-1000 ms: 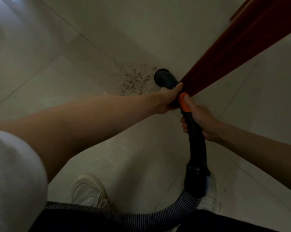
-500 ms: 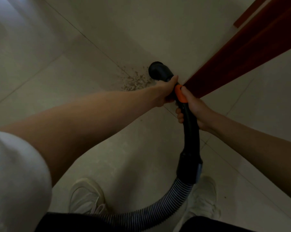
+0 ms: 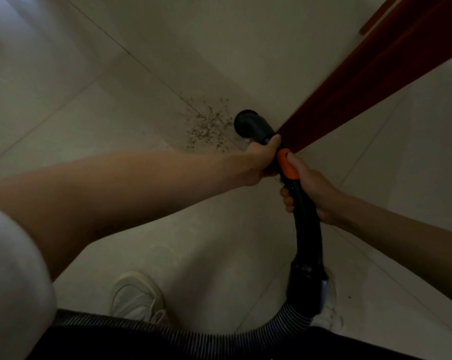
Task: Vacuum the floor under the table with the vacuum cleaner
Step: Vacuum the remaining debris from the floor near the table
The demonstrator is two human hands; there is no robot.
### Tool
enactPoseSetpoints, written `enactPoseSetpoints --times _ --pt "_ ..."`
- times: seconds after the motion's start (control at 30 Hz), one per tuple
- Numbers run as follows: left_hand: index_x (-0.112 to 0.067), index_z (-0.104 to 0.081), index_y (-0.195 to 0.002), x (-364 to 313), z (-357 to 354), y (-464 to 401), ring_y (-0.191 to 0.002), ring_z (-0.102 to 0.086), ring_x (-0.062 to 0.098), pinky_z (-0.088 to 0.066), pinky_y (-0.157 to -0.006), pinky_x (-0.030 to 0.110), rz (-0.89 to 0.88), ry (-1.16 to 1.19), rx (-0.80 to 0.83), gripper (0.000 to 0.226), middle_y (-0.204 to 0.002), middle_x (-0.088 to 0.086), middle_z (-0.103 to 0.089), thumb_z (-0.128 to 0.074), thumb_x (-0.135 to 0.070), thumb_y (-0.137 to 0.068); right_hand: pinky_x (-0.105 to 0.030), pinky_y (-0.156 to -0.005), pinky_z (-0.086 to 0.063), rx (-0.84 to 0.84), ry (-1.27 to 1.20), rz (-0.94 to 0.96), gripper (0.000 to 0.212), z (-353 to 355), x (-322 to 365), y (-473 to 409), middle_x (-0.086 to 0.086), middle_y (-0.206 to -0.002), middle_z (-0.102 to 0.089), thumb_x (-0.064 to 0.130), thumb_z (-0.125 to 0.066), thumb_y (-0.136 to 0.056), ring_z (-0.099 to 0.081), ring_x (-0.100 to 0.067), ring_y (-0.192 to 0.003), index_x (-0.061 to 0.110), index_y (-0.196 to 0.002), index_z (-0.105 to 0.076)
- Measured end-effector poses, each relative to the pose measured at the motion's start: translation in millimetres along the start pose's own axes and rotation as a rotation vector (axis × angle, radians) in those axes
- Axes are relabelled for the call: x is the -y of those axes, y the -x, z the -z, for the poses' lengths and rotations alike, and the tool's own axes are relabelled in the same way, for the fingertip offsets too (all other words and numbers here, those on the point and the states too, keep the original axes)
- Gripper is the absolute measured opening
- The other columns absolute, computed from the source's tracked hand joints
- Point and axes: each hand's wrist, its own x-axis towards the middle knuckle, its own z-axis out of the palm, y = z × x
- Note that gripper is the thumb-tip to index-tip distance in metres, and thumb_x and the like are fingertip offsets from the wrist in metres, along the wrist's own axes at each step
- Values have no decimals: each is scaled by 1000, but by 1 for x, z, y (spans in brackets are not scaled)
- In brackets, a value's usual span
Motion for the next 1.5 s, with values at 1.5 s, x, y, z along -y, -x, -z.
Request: enactPoseSetpoints --times 1.5 --pt "0 -66 -101 -49 139 -50 -59 -52 8 -47 -67 26 -353 -368 -558 18 -84 9 -62 -58 -14 -92 -17 -34 -34 268 -48 -11 51 -4 29 4 0 -47 -41 59 -33 -94 -37 -10 -34 10 -85 -42"
